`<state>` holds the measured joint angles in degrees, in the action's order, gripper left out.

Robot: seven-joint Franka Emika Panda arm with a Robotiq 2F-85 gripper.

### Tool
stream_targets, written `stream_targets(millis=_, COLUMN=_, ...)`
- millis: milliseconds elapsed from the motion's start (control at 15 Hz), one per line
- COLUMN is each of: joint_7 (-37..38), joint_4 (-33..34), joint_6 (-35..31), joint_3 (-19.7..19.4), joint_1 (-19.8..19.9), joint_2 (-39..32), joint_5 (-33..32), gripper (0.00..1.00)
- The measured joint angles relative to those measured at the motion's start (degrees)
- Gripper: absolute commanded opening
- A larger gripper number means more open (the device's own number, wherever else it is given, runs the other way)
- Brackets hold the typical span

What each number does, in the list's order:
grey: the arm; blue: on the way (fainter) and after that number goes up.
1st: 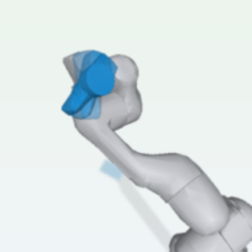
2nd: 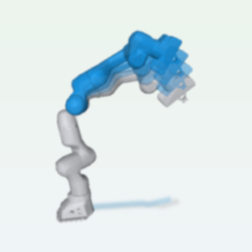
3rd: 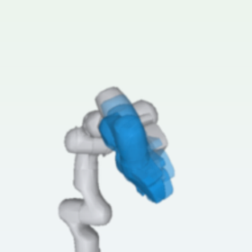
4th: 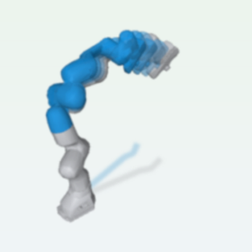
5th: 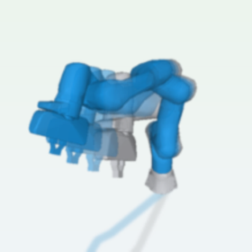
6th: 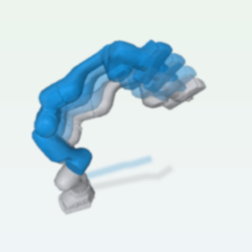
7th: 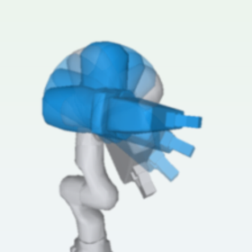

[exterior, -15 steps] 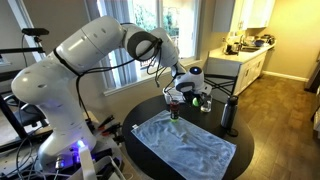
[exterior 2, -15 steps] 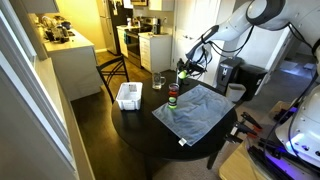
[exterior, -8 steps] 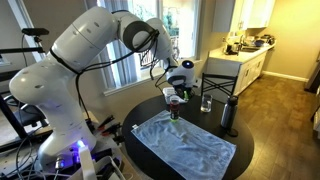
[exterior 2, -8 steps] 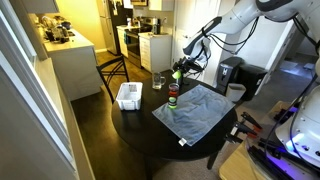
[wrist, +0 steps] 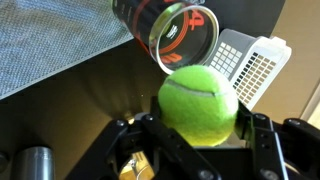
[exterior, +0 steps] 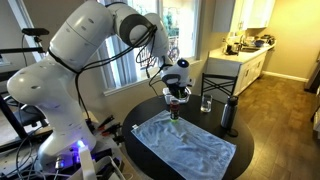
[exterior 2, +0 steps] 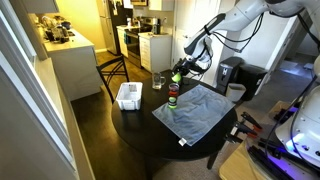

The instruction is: Put the tennis ball into the tennis ball canister

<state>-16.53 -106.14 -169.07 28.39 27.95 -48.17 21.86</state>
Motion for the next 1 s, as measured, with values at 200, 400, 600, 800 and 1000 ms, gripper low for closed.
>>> stream_targets(millis=200, joint_7=-0.08, joint_4=-1.27, joint_6=0.32, joint_3=0.3, joint_1=-0.1, joint_2=0.0, joint_5=-0.01, gripper=0.42)
stream_targets(millis=400, joint_7=-0.09, joint_4=-2.04, joint_6=0.69, joint_3=0.35, joint_1=-0.39, joint_2=-0.01, joint_5=-0.03, gripper=0.42)
stream_targets(millis=600, joint_7=-0.11, joint_4=-2.54, joint_6=0.86, joint_3=0.43, joint_1=-0.5, joint_2=-0.07, joint_5=-0.05, gripper=0.42)
stream_targets(millis=800, joint_7=-0.36, joint_4=-2.62, joint_6=0.89, joint_3=0.61, joint_1=-0.5, joint_2=-0.38, joint_5=-0.06, gripper=0.96)
stream_targets(millis=1000, joint_7=-1.4, joint_4=-2.67, joint_6=0.89, joint_3=0.63, joint_1=-0.4, joint_2=-0.65, joint_5=-0.06, gripper=1.0)
